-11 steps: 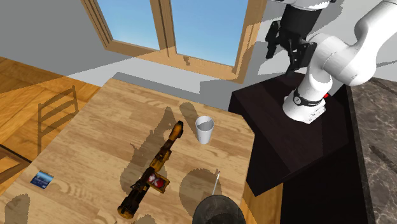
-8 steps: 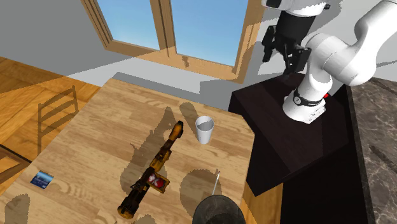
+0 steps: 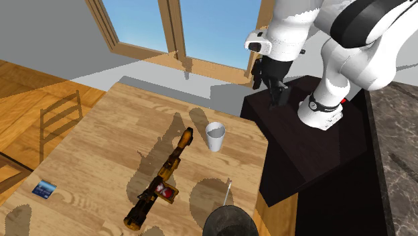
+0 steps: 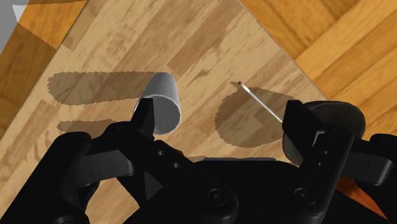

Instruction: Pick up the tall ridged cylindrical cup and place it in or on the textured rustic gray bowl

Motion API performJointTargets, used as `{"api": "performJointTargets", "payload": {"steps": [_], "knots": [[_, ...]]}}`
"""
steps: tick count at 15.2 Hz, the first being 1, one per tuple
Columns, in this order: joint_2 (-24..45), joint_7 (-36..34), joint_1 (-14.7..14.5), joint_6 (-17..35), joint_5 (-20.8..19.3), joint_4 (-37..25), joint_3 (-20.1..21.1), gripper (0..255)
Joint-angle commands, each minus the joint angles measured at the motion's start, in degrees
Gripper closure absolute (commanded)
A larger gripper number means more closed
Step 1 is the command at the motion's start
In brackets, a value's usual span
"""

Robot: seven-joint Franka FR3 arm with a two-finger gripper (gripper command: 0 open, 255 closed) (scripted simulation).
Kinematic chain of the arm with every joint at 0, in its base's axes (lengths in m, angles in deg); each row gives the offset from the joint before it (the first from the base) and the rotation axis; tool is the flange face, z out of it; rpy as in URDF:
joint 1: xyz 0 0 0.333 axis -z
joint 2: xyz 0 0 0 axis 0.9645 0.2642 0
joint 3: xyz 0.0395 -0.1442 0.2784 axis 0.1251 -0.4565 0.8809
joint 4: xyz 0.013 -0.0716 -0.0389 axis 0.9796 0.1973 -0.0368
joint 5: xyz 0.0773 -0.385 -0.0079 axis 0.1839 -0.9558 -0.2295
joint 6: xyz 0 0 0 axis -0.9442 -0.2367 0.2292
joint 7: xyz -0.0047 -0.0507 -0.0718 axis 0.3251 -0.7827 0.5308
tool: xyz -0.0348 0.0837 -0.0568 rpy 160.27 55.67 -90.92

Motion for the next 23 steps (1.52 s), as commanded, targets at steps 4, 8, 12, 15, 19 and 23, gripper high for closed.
{"api": "performJointTargets", "payload": {"steps": [4,8,12,15,19,23], "knots": [[10.36,0.71,0.48,8.97,-1.84,-0.52,0.08,0],[19.29,0.68,0.90,15.39,-3.57,-2.25,0.24,0],[28.55,0.22,1.34,20.92,-5.71,-5.22,0.29,0],[35.58,-0.39,1.55,24.36,-7.56,-8.22,0.14,0],[41.40,-0.98,1.62,27.74,-9.01,-10.26,-0.21,0],[43.94,-1.25,1.72,30.66,-9.42,-9.89,-0.42,0]]}}
